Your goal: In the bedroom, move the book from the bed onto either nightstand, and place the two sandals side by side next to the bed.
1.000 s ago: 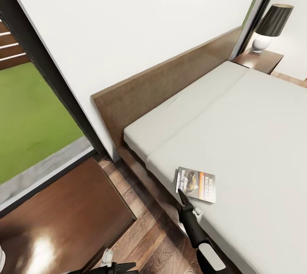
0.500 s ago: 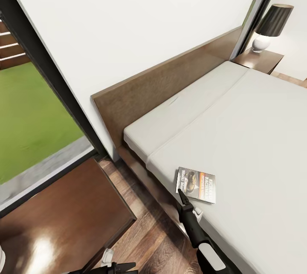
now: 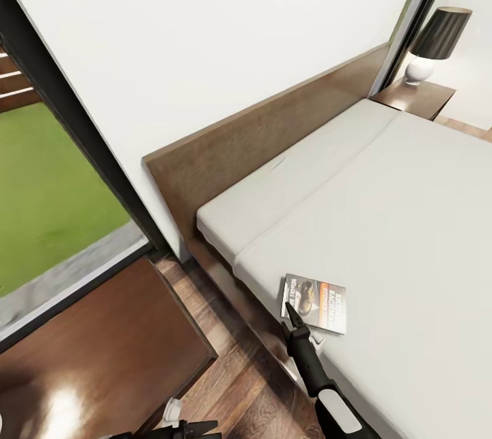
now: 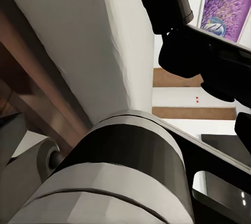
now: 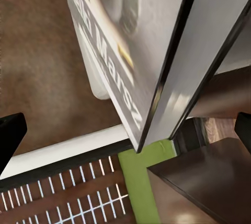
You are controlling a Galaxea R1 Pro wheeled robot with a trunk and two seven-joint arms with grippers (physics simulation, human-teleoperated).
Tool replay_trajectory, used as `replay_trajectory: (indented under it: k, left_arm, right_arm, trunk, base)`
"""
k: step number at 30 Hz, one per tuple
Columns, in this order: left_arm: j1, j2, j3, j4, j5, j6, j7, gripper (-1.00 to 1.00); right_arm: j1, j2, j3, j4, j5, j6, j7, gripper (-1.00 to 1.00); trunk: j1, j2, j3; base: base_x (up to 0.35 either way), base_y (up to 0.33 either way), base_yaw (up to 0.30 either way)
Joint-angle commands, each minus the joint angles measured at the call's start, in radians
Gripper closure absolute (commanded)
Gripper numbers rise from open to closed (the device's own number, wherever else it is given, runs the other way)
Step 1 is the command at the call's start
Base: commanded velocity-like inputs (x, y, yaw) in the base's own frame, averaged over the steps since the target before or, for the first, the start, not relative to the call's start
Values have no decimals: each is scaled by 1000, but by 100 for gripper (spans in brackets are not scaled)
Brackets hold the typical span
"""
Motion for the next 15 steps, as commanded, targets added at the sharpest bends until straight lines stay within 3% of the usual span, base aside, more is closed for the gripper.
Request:
replay_trajectory:
  k: [1,15]
  left_arm:
    - [-1,1,-7,0,10,11,-1,-100]
    - [-1,0,-7,0,10,9,-1,-100]
  right_arm:
    - [0,1,-3,0,-8,10,3,-100]
    - [0,1,-3,0,-8,10,4,-100]
  trunk:
    - [0,0,-1]
    - [0,0,-1]
  base:
    - [6,-2,0]
    - [1,0,0]
